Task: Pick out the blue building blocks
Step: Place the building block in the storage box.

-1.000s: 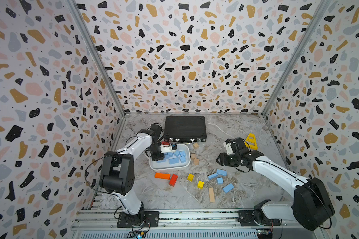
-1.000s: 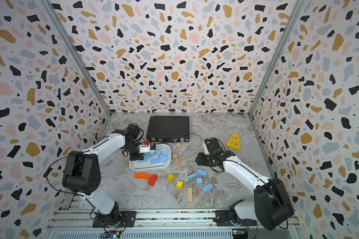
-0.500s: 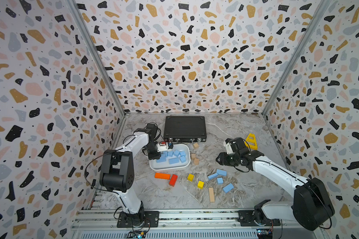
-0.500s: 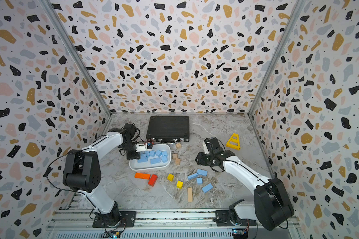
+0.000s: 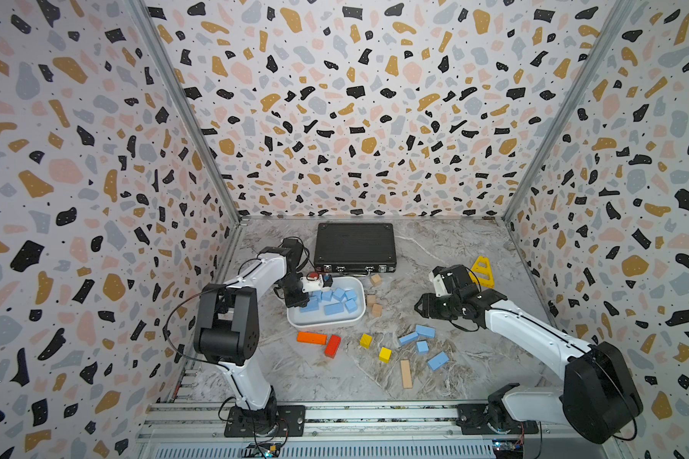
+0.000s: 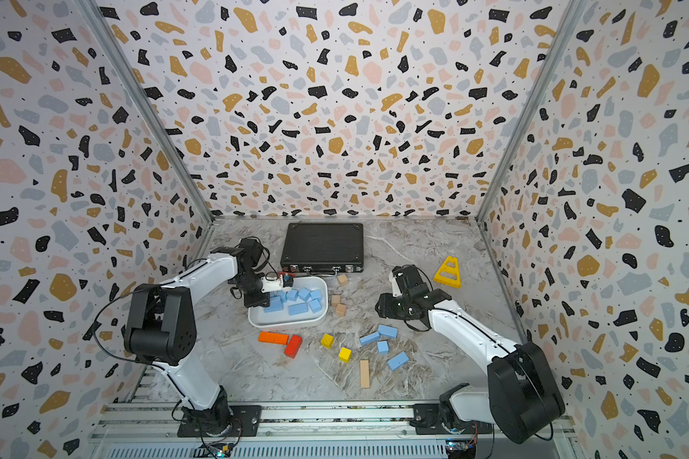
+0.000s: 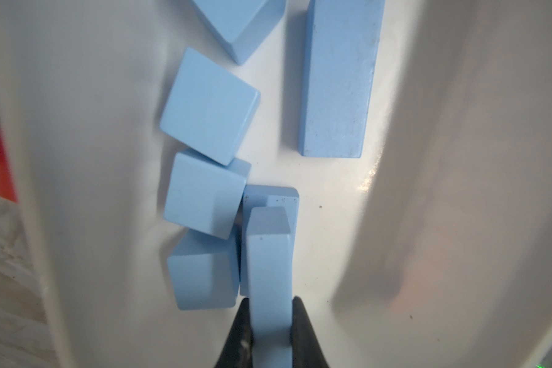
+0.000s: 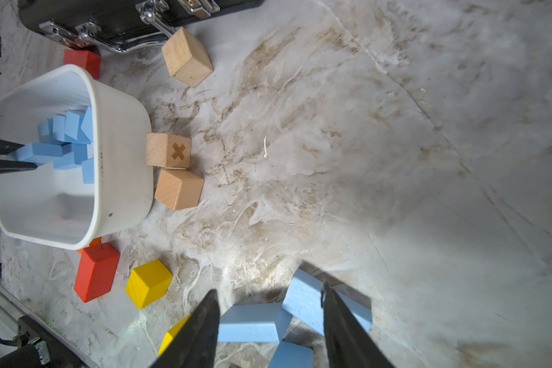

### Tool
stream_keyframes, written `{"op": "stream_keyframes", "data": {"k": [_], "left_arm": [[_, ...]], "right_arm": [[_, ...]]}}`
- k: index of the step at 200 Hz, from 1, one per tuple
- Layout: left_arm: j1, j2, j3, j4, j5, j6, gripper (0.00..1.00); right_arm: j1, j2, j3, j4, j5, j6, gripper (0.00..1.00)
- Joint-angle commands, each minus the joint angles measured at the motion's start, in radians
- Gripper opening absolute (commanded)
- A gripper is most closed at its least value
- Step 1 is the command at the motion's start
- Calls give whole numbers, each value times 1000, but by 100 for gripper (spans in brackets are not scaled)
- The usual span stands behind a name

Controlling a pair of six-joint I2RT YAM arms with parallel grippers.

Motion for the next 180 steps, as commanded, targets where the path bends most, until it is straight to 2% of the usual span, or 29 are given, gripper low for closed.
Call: {"op": "stream_keyframes", "data": {"k": [1,84,119,132,148,180], "left_arm": [[4,13,12,-3,1,-11,18],[4,-8,24,-13,-1,-14,30],[4,-43,75,-59,27,-59,35],[4,-66,103,-82,52,-95,40],[2,-102,131,-101,94,-160,41],[2,-204,126,-95,230,-396,46]], "right_arm": [[6,-36,-6,-11,10,0,54],[7,-39,-4,-8,7,3,54],[6,-37,11,-29,9,-14,54],[6,-30,24,-45,9,-25,54],[5,-17,55,-95,17,-71,54],[6,21,154,-268,62,-199,54]]}}
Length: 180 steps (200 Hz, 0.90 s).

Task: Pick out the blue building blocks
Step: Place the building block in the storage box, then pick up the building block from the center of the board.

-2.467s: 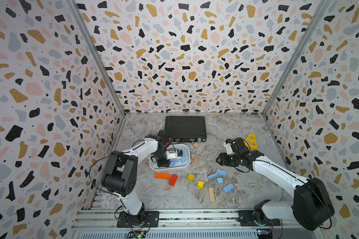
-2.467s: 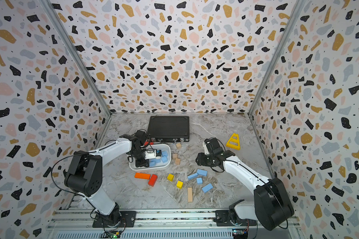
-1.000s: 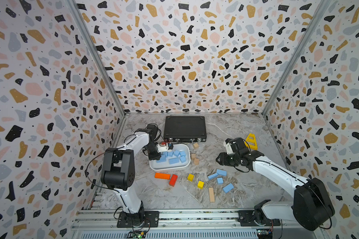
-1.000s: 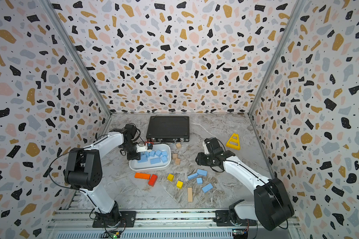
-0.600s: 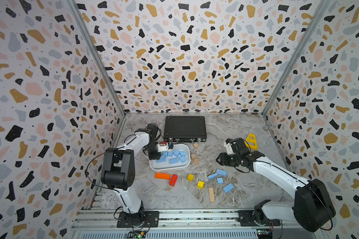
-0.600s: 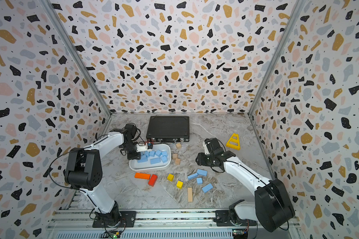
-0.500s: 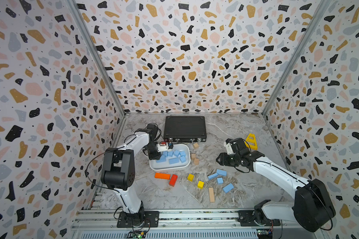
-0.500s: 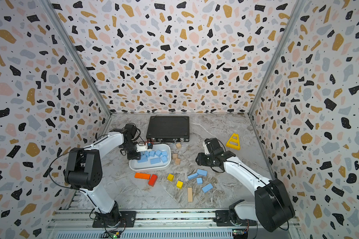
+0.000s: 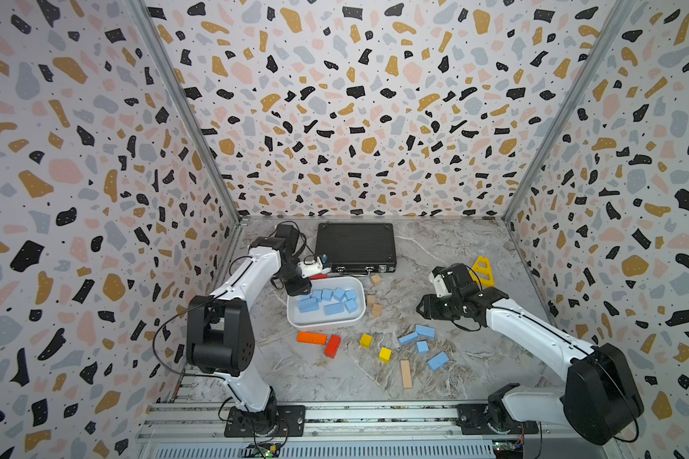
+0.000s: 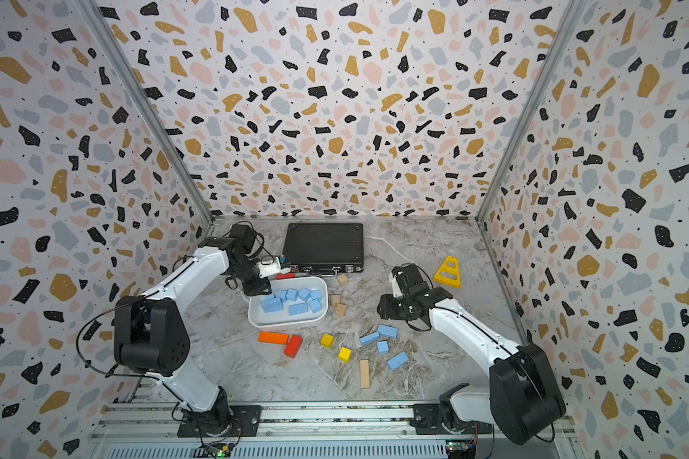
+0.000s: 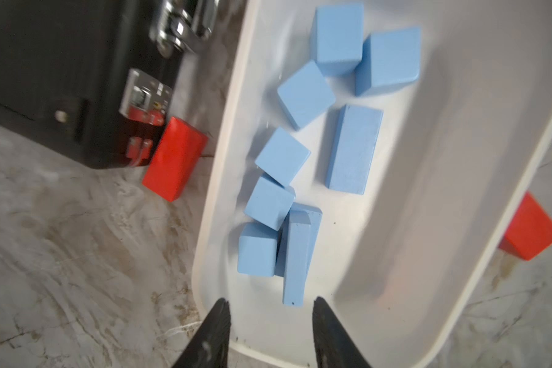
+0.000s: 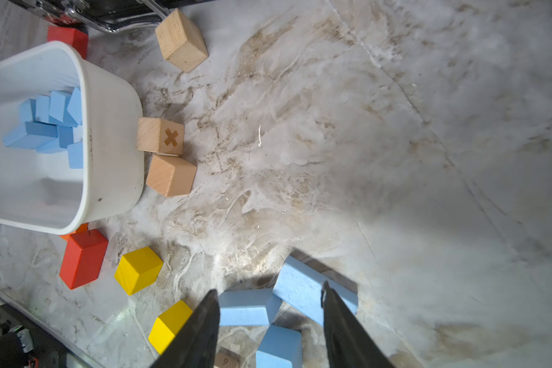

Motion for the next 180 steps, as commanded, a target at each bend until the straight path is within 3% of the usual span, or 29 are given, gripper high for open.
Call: {"op": "stream_keyframes", "data": {"k": [1,14,40,94,117,146,180], "left_arm": [[3,-88,7,-40,141,-214,46],[2,-129,-29,4,188,-357,50],[-4,-192,-87,49,311,-507,54],[-137,-230,-124,177,255,-772,55],[-273,-215,-133,210,166,-784,55],[-486,-119,-57,153,36,-702,55],[-652,-18,11,194,-40,-739,56]], "right_arm": [[7,18,94,-157,40,-118,54],[7,34,117,-207,62,-128,55],[-11,57,147,-274,95,-146,56],[-165,16,116,-244,-1,-156,56],[-260,-21,82,-216,-66,-168,56],[-382,-74,35,-187,-144,-157,56],[-482,-161,-81,-96,-256,-85,56]]}}
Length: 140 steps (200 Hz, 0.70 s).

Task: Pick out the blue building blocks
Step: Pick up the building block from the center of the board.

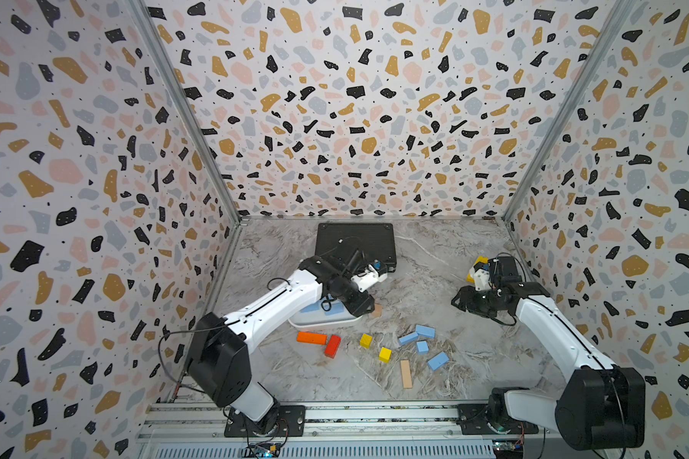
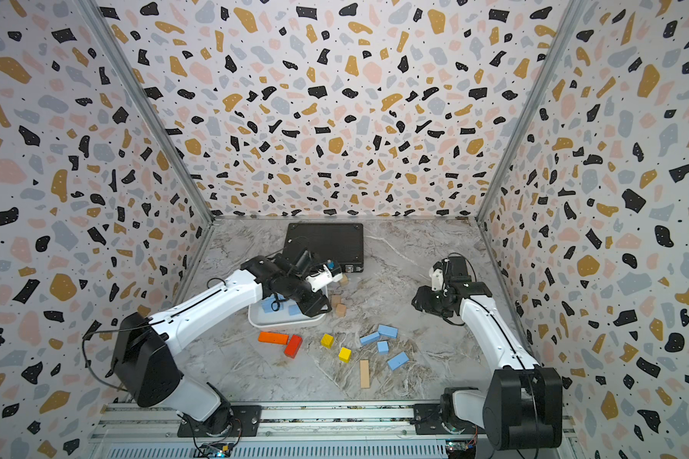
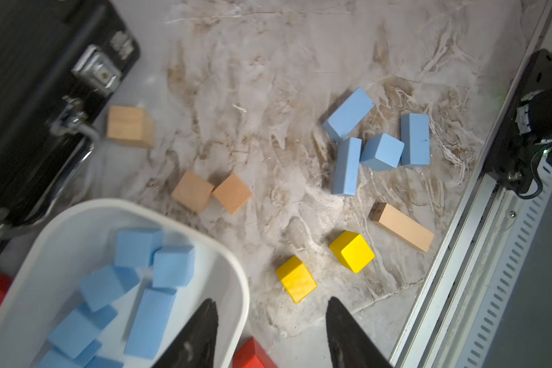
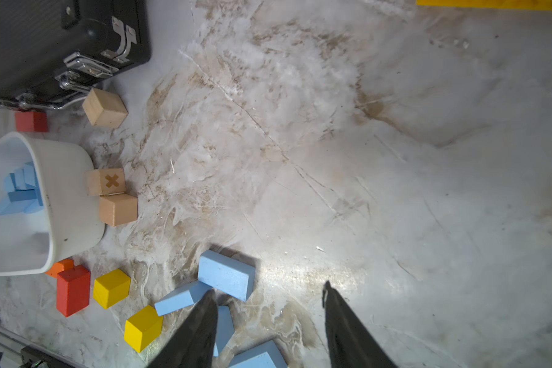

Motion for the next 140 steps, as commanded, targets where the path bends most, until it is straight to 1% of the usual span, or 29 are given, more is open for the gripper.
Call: {"op": "stream_keyframes", "data": {"k": [1,33,45,60,78,105,140], "left_arm": [[-81,44,52,27,-98,-23,56],[-201,134,99,76,-139,-63,55],[-237,177,118,80,-151,-68,56],[-270,231,146,86,-179,-95,56],[-297,292,184,96,-235,-153,55],[-317,352,220,105,-255,-229,53],[-341,406,241,102,-275,-249,50]], "right_arm": [[-44,-67,-67,51,-104,49,56],[-59,-155,-138,72,-101,89,56],[-61,-177,-154,72,-98,96,56],[-63,-205,-169,66,-65,100,56],[-64,-230,-176,58,-31,101,56],[-66,-253,-176,46,-15,100,56],[-66,-263,-187,41,-16,97,56]]}}
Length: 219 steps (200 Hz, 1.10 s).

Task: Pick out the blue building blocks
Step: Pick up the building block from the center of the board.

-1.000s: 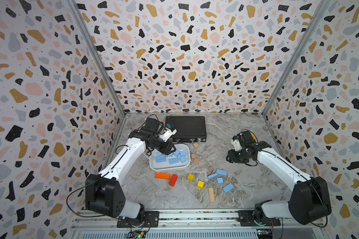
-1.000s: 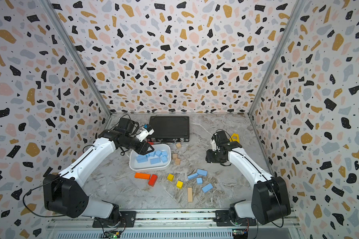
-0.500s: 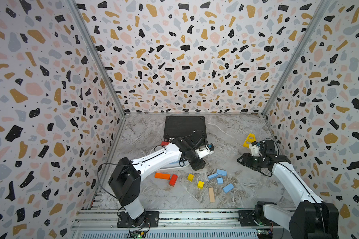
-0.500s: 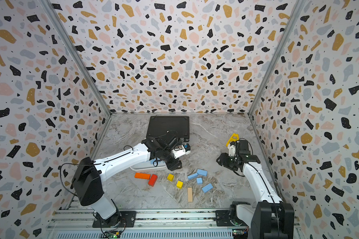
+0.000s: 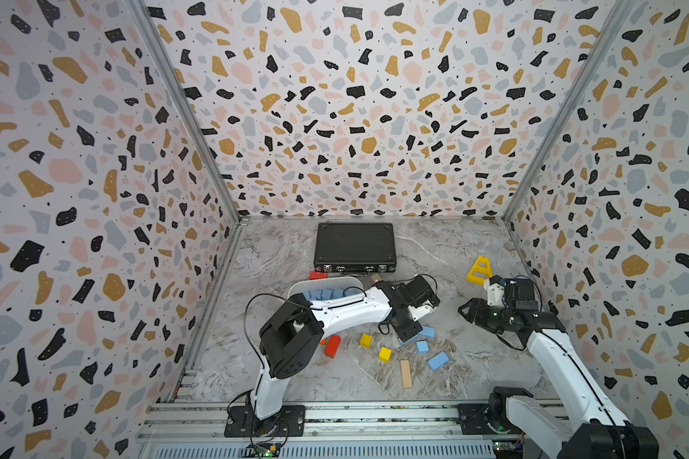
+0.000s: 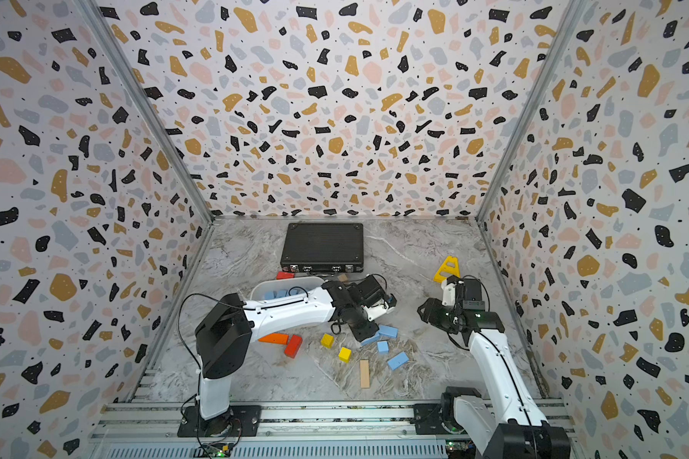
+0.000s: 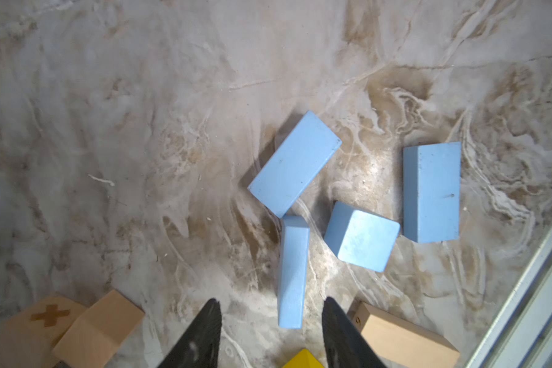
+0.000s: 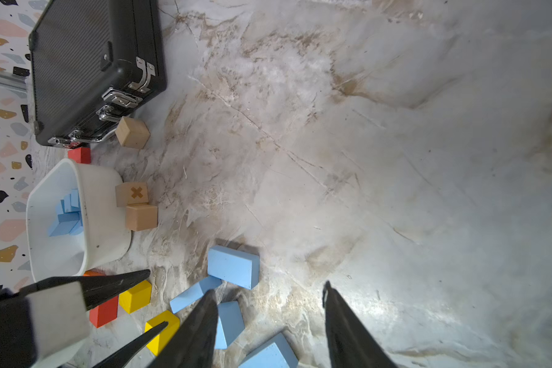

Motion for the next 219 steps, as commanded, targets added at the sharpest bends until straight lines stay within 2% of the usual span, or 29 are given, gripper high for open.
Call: {"op": "stream_keyframes", "data": {"k": [1,73,101,172,219], "left_arm": [[-14,24,37,6,-35,-50,50],[-46,114,80,-33,11,-75,44],[-47,121,71,-35,2,-73,40],[-47,133,58,-34,-46,-50,35],[-47,121,58,-29,-42,-36,12]], "right_arm": [[-3,-18,-10,-16,15,6,56],[-3,-32,-35,-12,3,13,56],[-3,-34,-38,-11,-1,11,56],[-3,-35,-47,-1,-11,13,56],[-3,-70,-27,-39,0,13,56]]}}
